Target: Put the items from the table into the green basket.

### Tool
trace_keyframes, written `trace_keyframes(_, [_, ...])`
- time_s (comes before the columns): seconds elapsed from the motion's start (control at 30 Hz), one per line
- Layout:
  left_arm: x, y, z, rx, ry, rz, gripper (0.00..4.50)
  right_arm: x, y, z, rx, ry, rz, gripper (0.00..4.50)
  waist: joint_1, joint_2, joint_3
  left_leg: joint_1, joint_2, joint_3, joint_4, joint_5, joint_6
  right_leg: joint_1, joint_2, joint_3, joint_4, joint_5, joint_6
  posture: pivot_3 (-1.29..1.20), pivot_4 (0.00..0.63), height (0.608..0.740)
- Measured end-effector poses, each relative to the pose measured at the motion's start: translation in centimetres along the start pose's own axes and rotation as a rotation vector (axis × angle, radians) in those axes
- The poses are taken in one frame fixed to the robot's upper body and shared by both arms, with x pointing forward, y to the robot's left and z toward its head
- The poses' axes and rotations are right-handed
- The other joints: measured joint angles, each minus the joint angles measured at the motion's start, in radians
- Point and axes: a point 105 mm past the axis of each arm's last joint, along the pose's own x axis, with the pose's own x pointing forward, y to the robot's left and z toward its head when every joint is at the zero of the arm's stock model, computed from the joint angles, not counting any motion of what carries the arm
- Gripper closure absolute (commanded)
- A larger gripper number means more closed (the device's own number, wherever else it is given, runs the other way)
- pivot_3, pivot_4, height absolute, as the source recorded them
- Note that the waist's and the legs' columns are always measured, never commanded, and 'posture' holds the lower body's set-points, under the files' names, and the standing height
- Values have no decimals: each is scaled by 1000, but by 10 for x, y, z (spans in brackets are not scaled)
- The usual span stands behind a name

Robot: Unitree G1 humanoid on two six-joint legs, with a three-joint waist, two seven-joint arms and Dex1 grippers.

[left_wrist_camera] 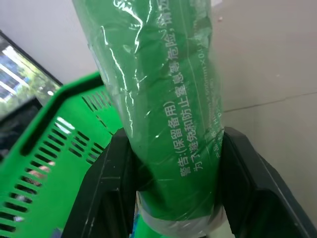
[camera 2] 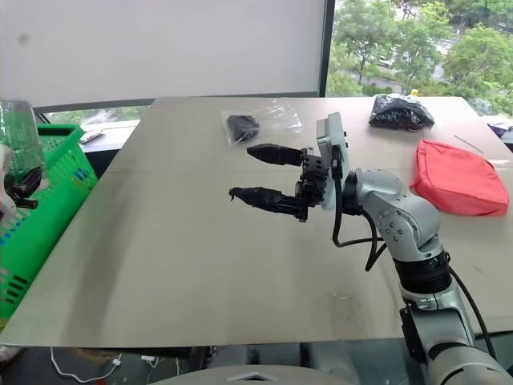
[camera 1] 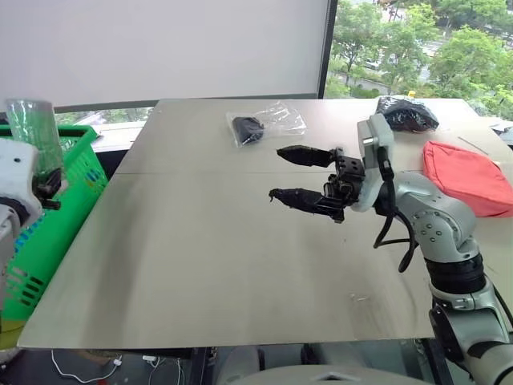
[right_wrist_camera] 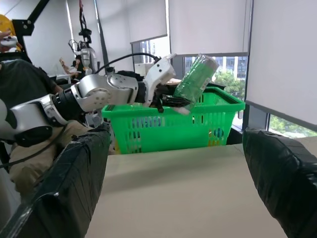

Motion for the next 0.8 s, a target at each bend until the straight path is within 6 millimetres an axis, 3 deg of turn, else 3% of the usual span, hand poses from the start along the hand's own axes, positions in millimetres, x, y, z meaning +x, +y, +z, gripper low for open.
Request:
trace_keyframes(0.2, [-6, 44, -30, -2, 112, 163, 2769, -1, -2, 2, -34, -5, -15, 22, -9, 0, 0, -2, 0, -1, -1, 0, 0, -3, 0, -2, 1, 0, 0, -1, 0, 740])
trace_keyframes(0.4, [-6, 63, -15, -80, 34, 238, 2769, -1, -4, 3, -53, -10, -24, 22, 12, -7, -4, -3, -3, -3, -1, 0, 0, -3, -7, -7, 1, 0, 0, 1, 0, 740])
trace_keyframes(0.5, [-7, 64, -22, -85, 55, 244, 2769, 0, -4, 2, -57, -11, -26, 22, 11, -7, -4, -2, -4, -3, -1, 0, 0, -3, -11, -12, 2, 0, 0, -5, 0, 740])
trace_keyframes(0.53, [-8, 65, -29, -74, 83, 246, 2045, 0, -4, 3, -57, -12, -25, 0, 9, -7, -4, -2, -4, -3, -1, 0, 0, -3, -12, -14, 2, 0, 0, -5, 0, 740])
trace_keyframes(0.6, [-10, 65, -44, -59, 137, 250, 1461, 0, -4, 3, -59, -15, -26, 0, 4, -7, -4, -2, -4, -2, -1, 0, 0, -3, -12, -15, 2, 0, 0, -5, 0, 740])
trace_keyframes(0.7, [-12, 67, -55, -42, 183, 263, 98, 0, -4, 4, -67, -21, -27, 0, 7, -7, -4, -2, -4, -3, -1, 0, 0, -3, -14, -19, 2, 0, 0, -7, 0, 740])
trace_keyframes(0.8, [-11, 69, -54, -45, 183, 280, 98, 1, -4, 5, -72, -28, -29, 0, 11, -7, -4, -2, -5, -4, -1, 0, 0, -3, -16, -21, 2, 0, 0, -8, 0, 740])
